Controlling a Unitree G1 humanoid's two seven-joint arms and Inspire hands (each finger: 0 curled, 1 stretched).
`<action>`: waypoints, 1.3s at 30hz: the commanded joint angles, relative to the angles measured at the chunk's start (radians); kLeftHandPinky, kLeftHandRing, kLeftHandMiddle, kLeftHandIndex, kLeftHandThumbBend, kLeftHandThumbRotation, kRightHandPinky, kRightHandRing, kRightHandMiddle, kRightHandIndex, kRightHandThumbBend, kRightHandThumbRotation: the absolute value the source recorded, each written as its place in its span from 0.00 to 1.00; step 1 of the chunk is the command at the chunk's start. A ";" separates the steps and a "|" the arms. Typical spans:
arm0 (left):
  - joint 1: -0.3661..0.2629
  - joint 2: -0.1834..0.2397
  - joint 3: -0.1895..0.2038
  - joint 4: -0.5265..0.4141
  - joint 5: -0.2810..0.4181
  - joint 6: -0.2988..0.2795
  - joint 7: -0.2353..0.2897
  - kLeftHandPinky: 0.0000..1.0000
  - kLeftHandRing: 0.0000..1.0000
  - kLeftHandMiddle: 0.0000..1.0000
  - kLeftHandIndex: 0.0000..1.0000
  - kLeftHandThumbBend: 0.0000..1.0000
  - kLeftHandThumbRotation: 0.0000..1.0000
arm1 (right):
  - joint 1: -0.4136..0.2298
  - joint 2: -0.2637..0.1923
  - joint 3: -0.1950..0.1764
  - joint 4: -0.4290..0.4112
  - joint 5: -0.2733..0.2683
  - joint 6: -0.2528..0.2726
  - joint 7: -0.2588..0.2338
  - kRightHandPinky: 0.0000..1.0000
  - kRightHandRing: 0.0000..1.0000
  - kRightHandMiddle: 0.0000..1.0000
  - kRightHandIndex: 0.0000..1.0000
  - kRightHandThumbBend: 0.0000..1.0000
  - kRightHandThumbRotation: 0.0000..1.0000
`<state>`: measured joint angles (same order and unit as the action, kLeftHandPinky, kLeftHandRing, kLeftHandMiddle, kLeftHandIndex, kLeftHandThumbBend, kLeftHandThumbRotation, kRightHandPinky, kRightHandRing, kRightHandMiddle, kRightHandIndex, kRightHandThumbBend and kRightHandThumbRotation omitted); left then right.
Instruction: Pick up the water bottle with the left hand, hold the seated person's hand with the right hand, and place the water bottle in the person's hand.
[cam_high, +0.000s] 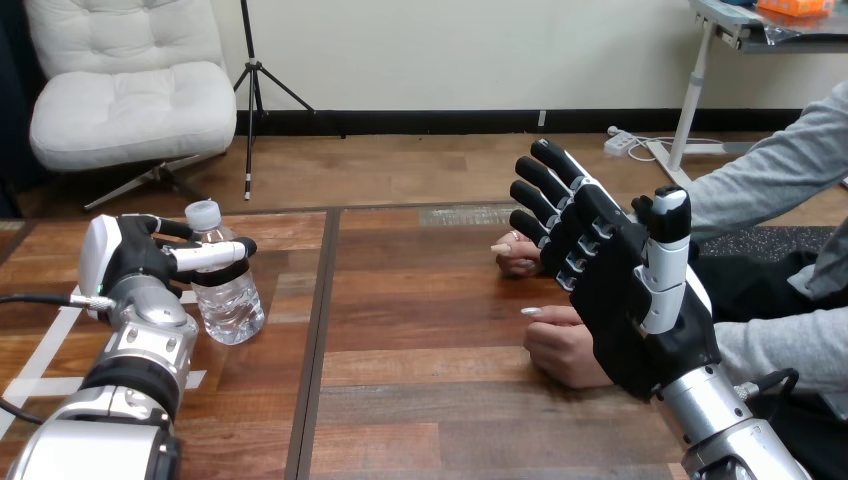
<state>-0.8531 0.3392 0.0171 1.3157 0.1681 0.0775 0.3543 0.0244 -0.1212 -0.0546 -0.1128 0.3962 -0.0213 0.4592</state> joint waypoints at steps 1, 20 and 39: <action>-0.023 0.009 -0.012 -0.038 0.019 -0.024 0.004 0.36 0.43 0.48 0.47 0.76 0.00 | -0.033 -0.002 -0.007 -0.054 0.011 -0.015 -0.001 0.98 0.97 0.96 0.95 0.98 1.00; -0.013 0.016 -0.019 -0.034 0.026 -0.051 -0.007 0.42 0.49 0.53 0.48 0.73 0.00 | -0.031 -0.003 -0.005 -0.064 0.009 -0.005 -0.009 0.98 0.97 0.96 0.95 0.99 1.00; 0.008 0.021 -0.025 -0.049 0.050 -0.109 0.007 0.42 0.50 0.55 0.49 0.69 0.00 | -0.033 -0.001 -0.006 -0.045 0.009 -0.018 -0.003 0.99 0.98 0.96 0.95 0.97 1.00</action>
<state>-0.8347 0.3416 0.0050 1.3150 0.2020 0.0124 0.3477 0.0248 -0.1213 -0.0542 -0.1154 0.3960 -0.0211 0.4528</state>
